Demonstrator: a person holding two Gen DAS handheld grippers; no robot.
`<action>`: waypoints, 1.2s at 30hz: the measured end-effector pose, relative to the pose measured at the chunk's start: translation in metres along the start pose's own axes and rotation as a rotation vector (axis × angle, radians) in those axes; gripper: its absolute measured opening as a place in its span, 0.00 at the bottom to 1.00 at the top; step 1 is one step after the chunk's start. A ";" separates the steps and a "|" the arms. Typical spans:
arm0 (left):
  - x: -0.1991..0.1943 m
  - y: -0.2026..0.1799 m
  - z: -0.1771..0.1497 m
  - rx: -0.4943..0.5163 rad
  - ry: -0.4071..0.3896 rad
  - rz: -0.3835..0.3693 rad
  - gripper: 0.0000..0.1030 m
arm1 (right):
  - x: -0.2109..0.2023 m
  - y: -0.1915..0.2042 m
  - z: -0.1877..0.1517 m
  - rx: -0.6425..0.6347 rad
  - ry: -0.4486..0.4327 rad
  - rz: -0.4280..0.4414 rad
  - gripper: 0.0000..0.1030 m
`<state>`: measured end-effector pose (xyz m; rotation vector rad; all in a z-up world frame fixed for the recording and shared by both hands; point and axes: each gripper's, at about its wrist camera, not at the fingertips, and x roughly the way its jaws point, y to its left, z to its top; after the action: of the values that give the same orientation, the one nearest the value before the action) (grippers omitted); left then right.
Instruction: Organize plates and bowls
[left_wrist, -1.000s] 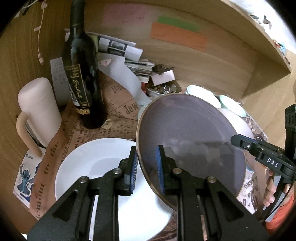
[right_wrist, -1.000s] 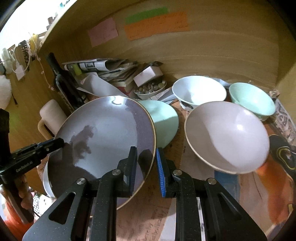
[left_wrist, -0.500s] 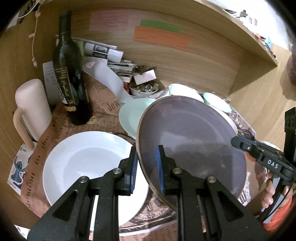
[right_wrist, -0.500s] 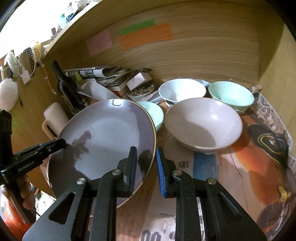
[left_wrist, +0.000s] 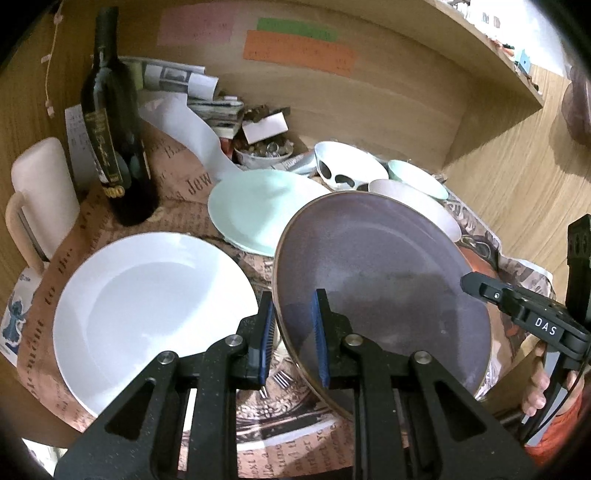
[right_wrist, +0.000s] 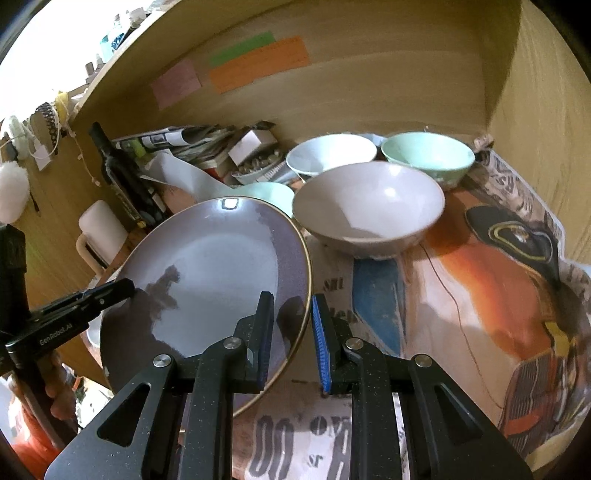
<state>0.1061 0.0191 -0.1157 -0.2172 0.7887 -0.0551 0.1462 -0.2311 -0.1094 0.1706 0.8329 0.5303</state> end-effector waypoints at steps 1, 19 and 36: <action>0.001 -0.001 -0.002 -0.003 0.006 -0.001 0.19 | 0.000 -0.001 -0.002 0.004 0.005 0.000 0.18; 0.032 -0.010 -0.024 0.003 0.122 -0.034 0.19 | 0.009 -0.024 -0.021 0.062 0.070 -0.022 0.19; 0.058 -0.019 -0.018 0.023 0.152 -0.050 0.19 | 0.016 -0.041 -0.021 0.095 0.089 -0.044 0.19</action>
<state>0.1351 -0.0105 -0.1644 -0.2130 0.9339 -0.1291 0.1546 -0.2592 -0.1478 0.2166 0.9469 0.4595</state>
